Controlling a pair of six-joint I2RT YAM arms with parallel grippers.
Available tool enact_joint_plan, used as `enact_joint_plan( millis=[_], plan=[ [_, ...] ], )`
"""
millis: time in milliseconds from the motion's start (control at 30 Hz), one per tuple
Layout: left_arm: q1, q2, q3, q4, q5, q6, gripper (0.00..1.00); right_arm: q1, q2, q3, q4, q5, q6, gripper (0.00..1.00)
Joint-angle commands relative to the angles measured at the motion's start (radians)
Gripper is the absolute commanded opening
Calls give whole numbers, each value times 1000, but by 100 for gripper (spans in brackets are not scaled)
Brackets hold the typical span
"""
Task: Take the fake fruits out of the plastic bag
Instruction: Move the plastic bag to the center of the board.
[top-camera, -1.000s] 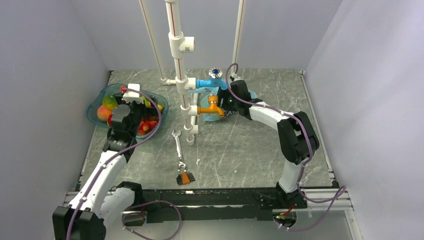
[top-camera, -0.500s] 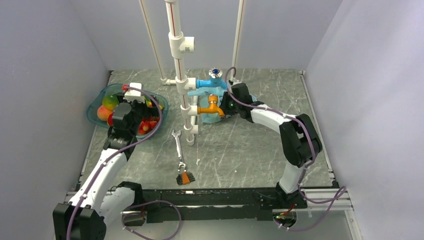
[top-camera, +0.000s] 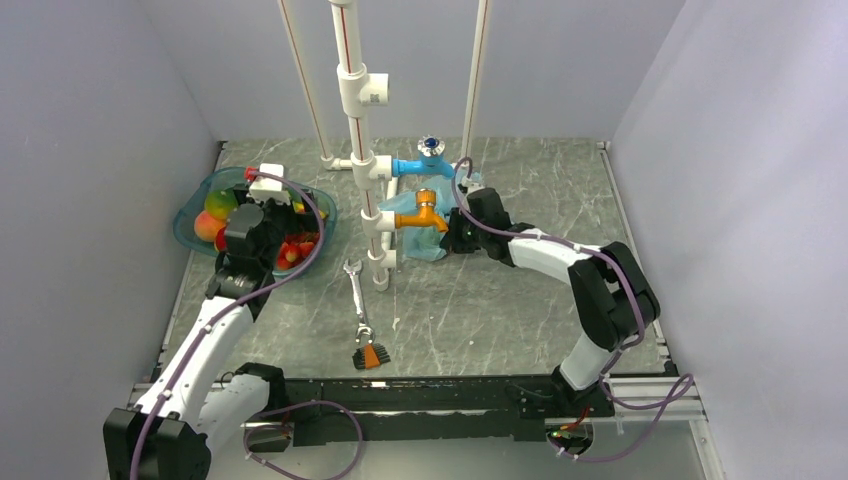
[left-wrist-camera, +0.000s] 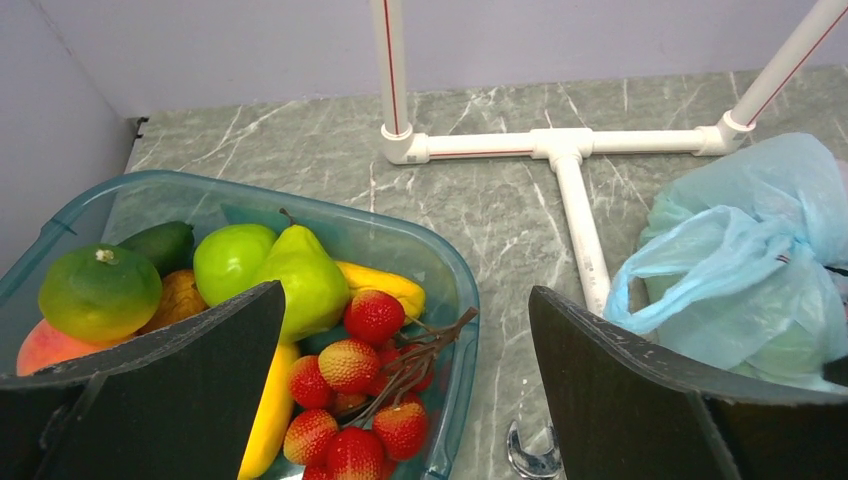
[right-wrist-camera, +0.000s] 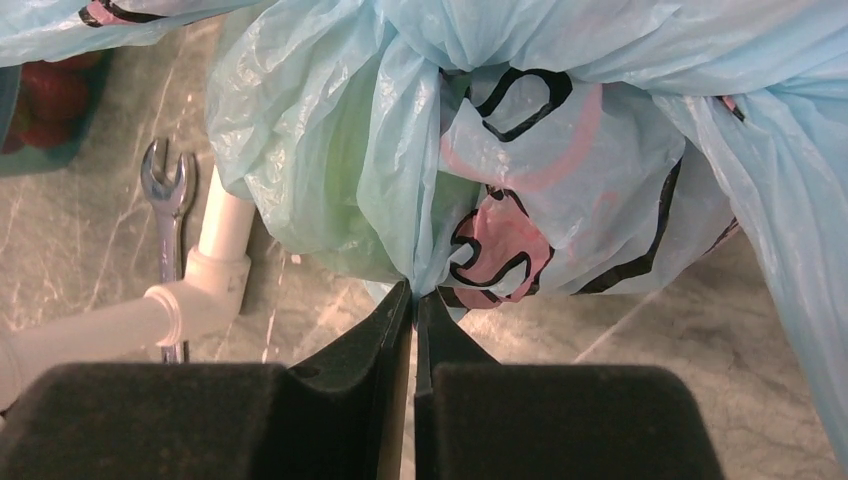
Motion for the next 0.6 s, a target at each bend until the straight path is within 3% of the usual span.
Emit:
enact_joint_plan(
  millis=[0, 567],
  plan=[
    [-14, -2, 40, 5, -62, -2, 99, 19, -75, -37, 9, -14, -30, 8],
    [-89, -36, 34, -28, -209, 29, 99, 122, -445, -381, -64, -20, -20, 7]
  ],
)
